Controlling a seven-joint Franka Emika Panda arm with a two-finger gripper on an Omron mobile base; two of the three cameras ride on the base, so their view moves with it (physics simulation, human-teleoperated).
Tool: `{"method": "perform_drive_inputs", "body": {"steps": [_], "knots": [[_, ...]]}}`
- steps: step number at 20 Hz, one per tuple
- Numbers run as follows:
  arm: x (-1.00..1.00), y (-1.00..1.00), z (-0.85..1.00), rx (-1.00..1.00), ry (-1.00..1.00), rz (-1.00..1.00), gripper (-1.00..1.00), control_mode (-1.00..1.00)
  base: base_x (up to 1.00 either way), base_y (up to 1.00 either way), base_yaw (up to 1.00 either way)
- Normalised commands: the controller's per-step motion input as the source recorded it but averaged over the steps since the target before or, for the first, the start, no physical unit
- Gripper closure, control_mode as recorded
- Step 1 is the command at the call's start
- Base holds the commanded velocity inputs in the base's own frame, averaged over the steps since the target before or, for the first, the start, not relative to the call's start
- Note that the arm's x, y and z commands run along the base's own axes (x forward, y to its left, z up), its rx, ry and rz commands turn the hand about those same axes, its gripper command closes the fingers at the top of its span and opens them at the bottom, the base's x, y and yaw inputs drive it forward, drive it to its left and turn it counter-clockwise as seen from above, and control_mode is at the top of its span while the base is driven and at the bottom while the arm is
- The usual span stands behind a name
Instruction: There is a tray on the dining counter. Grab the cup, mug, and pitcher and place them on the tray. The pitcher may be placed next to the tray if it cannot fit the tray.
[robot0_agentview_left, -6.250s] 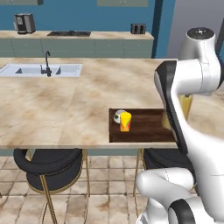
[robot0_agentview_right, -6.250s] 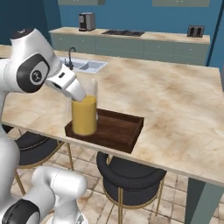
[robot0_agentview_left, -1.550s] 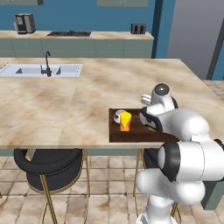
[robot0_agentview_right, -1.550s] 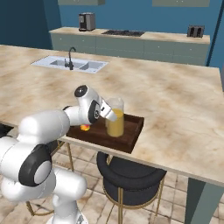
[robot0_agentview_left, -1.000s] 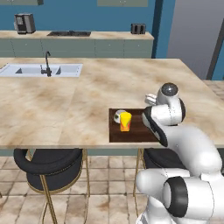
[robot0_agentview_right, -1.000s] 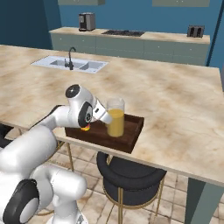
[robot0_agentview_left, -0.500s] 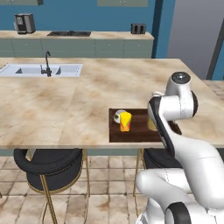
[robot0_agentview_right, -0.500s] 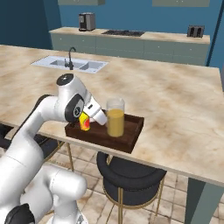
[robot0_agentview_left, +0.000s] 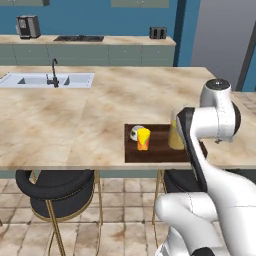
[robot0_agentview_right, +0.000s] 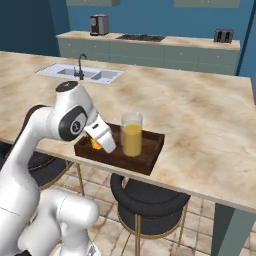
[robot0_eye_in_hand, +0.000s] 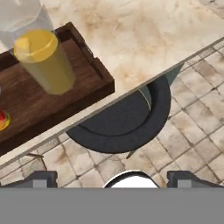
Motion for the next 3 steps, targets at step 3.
{"method": "perform_drive_inputs", "body": {"steps": [3], "knots": [[-0.72,0.0,0.0,0.0,0.0,0.0,-1.0,-1.0,0.0,0.0,0.0]]}}
